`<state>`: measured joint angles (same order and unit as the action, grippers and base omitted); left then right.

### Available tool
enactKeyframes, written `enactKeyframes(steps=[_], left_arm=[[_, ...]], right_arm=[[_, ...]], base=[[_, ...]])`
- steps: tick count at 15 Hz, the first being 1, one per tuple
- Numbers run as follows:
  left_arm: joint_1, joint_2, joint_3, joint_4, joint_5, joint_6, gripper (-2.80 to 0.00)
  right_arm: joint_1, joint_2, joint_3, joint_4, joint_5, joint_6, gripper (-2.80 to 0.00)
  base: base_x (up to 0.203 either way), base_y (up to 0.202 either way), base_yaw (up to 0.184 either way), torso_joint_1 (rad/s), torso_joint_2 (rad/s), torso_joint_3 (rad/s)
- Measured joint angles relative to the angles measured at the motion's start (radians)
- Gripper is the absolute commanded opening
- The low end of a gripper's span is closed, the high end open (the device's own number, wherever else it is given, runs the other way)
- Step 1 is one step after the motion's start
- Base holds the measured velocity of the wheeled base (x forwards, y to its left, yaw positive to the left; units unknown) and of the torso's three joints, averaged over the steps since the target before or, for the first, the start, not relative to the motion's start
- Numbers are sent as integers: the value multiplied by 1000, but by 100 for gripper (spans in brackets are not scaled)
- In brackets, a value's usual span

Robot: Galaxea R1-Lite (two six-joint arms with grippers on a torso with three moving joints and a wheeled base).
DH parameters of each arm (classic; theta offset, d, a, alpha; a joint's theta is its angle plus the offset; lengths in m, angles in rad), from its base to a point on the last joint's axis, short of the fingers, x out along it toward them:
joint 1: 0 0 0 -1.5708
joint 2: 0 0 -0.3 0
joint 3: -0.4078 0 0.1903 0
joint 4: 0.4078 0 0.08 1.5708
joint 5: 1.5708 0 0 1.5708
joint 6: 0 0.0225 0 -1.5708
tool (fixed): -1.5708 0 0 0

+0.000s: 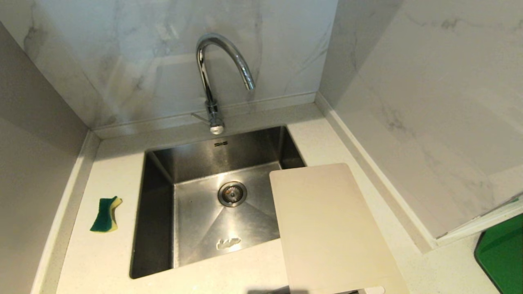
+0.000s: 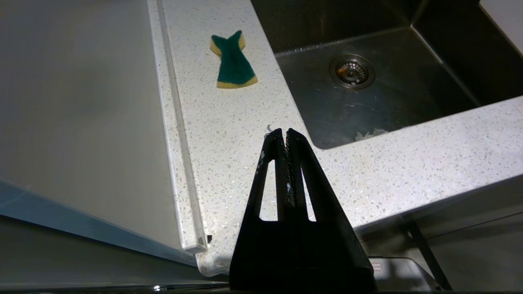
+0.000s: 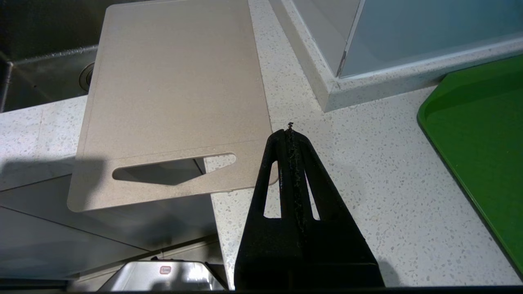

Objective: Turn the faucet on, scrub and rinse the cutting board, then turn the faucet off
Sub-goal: Turn on the tap

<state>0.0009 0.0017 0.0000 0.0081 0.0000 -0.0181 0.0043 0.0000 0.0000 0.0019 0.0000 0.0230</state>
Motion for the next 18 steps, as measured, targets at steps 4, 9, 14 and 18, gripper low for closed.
enactKeyframes(steps=[4, 9, 14, 18], left_arm=[[0, 0, 0, 0, 0, 0, -280], [0, 0, 0, 0, 0, 18, -280], [0, 90, -195, 64, 13, 29, -280], [-1, 361, -518, 88, 15, 41, -280]], right_arm=[[0, 0, 0, 0, 0, 0, -280], [0, 0, 0, -1, 0, -1, -280], [0, 0, 0, 0, 0, -3, -280], [0, 0, 0, -1, 0, -3, -280]], base=[[0, 0, 0, 0, 0, 0], [0, 0, 0, 0, 0, 0], [0, 0, 0, 0, 0, 0], [0, 0, 0, 0, 0, 0]])
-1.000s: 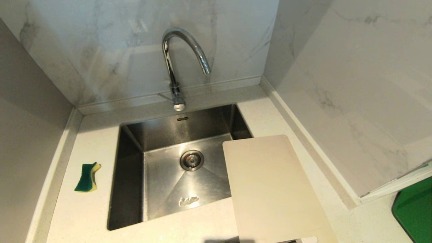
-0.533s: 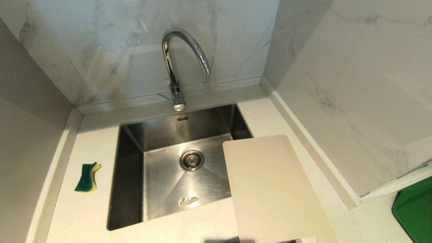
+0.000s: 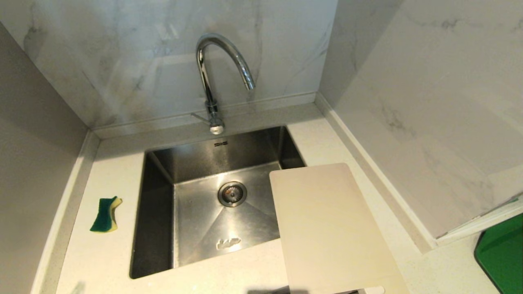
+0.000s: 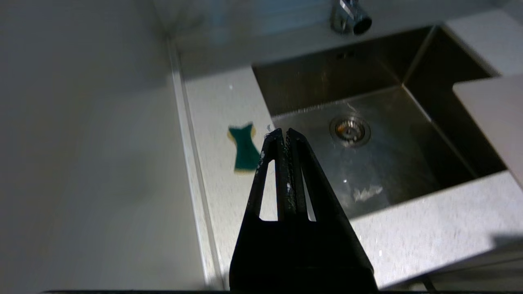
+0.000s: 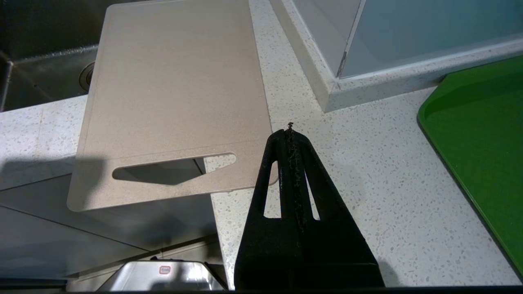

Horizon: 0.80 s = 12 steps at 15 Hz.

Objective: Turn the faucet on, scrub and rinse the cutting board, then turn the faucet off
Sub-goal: Turn on the tap

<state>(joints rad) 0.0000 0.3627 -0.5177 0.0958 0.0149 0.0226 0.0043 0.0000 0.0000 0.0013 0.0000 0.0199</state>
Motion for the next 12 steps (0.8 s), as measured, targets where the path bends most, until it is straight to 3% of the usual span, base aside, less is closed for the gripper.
enactKeyframes(steps=[7, 12], left_arm=[[7, 469, -478, 3, 11, 88, -280], [5, 743, -782, 2, 14, 111, -280]], right_arm=[[0, 0, 0, 0, 0, 0, -280], [0, 0, 0, 0, 0, 0, -280]], base=[[0, 0, 0, 0, 0, 0], [0, 0, 0, 0, 0, 0]])
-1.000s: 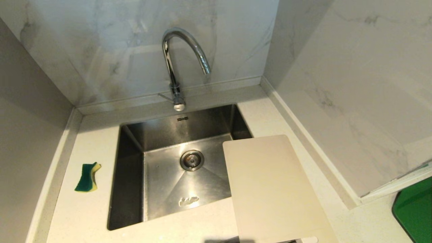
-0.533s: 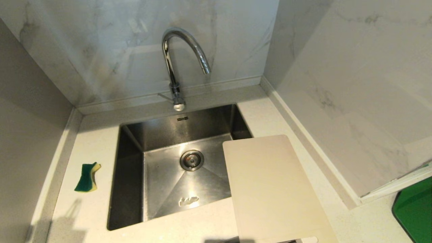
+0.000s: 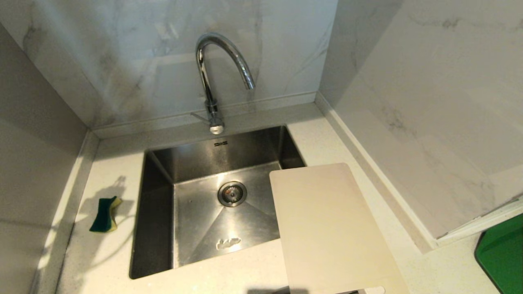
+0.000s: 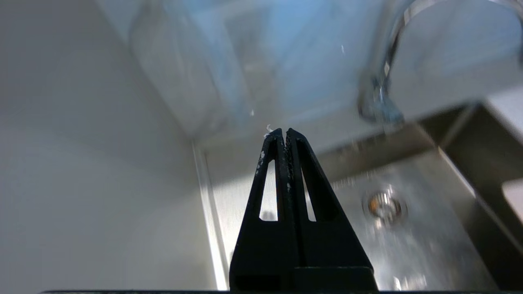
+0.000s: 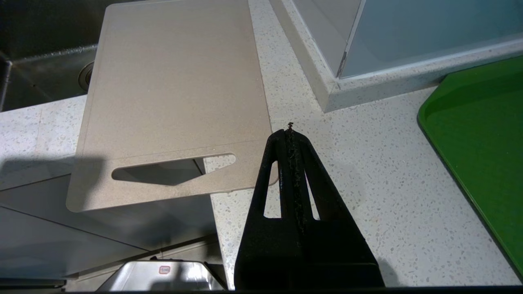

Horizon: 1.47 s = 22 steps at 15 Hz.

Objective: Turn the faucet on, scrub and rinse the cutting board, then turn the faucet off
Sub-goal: Turn on the tap

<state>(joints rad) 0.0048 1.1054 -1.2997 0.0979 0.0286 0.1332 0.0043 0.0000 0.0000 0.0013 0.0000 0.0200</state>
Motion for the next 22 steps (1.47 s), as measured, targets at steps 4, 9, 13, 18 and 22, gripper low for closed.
enactKeyframes(steps=[4, 9, 13, 18, 22], left_arm=[[-67, 227, -253, 2, 174, -1, -280], [-271, 491, -494, -12, 592, -64, -280], [-339, 675, -591, -17, 678, -262, -280], [-351, 876, -648, -59, 666, -501, -280], [-349, 971, -653, -83, 571, -652, -280]], right_arm=[[0, 0, 0, 0, 0, 0, -280], [0, 0, 0, 0, 0, 0, -280], [0, 0, 0, 0, 0, 0, -280], [0, 0, 0, 0, 0, 0, -280], [0, 0, 0, 0, 0, 0, -280]], base=[[0, 0, 0, 0, 0, 0], [0, 0, 0, 0, 0, 0], [0, 0, 0, 0, 0, 0], [0, 0, 0, 0, 0, 0], [0, 0, 0, 0, 0, 0]])
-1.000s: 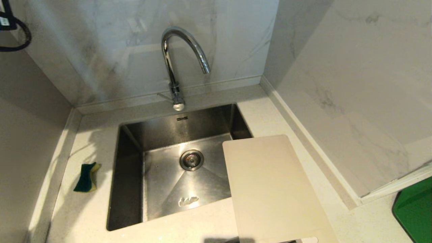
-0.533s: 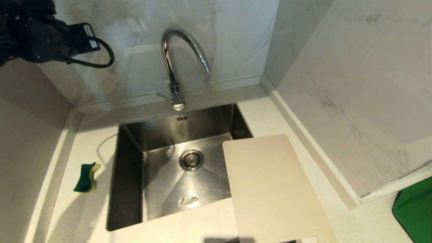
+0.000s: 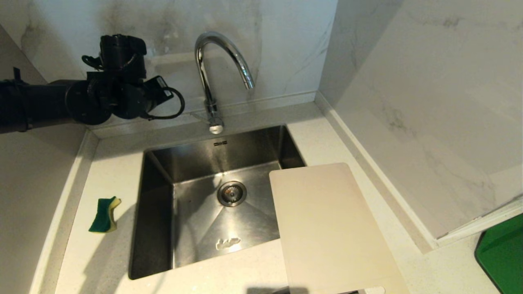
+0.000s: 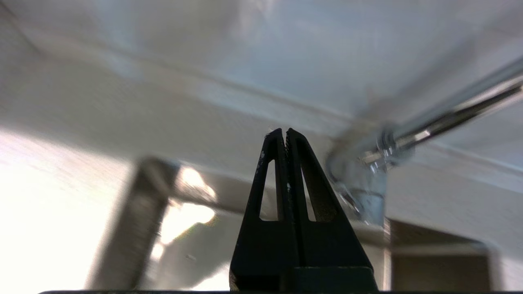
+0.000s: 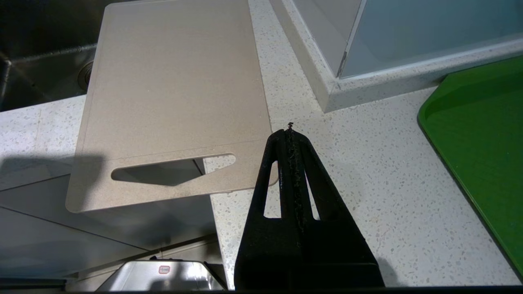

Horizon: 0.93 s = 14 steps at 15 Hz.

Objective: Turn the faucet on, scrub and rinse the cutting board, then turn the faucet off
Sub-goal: Turn on the tap

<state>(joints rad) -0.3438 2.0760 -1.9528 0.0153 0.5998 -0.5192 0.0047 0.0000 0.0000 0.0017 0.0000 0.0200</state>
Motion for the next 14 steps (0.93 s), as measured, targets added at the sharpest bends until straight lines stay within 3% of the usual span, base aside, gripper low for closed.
enactKeyframes(steps=[4, 5, 10, 14], left_arm=[[-3, 32, -6, -3, -60, -101, -280], [-4, 39, -8, -15, -60, -123, 0], [-25, 50, -9, -36, -50, -147, 0], [-45, 66, -9, -36, -61, -254, 0]], right_arm=[[0, 0, 0, 0, 0, 0, -280], [0, 0, 0, 0, 0, 0, -280], [0, 1, 0, 1, 0, -2, -280], [0, 3, 0, 1, 0, -2, -280]], base=[[0, 0, 0, 0, 0, 0], [0, 0, 0, 0, 0, 0], [0, 0, 0, 0, 0, 0], [0, 0, 0, 0, 0, 0]])
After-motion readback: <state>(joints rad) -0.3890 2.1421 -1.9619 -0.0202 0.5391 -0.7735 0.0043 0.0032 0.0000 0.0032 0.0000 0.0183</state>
